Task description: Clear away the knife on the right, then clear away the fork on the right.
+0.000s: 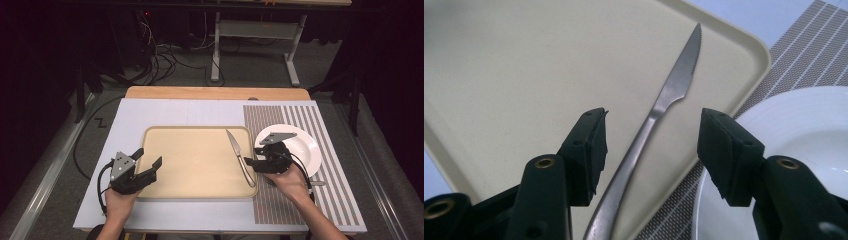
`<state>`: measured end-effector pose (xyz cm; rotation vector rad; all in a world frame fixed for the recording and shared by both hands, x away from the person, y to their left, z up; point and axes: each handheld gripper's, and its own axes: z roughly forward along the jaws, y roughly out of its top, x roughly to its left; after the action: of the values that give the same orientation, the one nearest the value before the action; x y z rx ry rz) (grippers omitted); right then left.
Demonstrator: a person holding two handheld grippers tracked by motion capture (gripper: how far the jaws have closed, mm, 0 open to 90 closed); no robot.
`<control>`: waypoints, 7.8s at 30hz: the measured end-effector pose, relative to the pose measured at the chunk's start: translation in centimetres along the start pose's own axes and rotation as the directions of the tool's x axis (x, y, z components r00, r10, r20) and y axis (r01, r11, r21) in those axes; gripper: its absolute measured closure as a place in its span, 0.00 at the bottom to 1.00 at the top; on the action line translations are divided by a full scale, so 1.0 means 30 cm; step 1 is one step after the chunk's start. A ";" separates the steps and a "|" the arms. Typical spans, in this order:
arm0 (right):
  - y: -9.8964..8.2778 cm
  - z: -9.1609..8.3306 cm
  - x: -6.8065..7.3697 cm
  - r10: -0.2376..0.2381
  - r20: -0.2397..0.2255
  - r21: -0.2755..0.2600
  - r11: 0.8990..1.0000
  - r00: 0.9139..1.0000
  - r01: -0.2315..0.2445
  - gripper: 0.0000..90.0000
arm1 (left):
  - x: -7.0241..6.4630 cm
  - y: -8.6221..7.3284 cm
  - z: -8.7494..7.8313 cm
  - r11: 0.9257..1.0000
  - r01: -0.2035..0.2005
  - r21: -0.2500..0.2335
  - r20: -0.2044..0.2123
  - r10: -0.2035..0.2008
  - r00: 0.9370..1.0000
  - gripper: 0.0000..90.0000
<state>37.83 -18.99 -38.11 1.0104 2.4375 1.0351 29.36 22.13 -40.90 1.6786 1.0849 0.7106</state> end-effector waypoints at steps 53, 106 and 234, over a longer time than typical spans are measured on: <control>-0.315 -0.202 -0.109 0.150 0.075 -0.378 0.919 0.986 -0.111 0.38 | -0.029 0.000 -0.001 1.000 -0.021 0.011 0.026 0.020 0.999 0.35; -0.379 -0.355 -0.154 0.149 0.157 -0.033 0.989 0.976 -0.145 0.53 | -0.029 0.003 0.004 1.000 -0.022 0.011 0.010 0.022 1.000 0.35; -0.308 -0.145 -0.071 -0.101 -0.021 0.330 0.938 0.995 0.102 0.92 | -0.034 0.002 0.007 0.999 -0.029 0.018 0.000 0.029 1.000 0.35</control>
<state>32.59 -27.23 -41.75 0.9644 2.6929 0.6045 29.13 21.11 -40.89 1.7127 1.0717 0.7212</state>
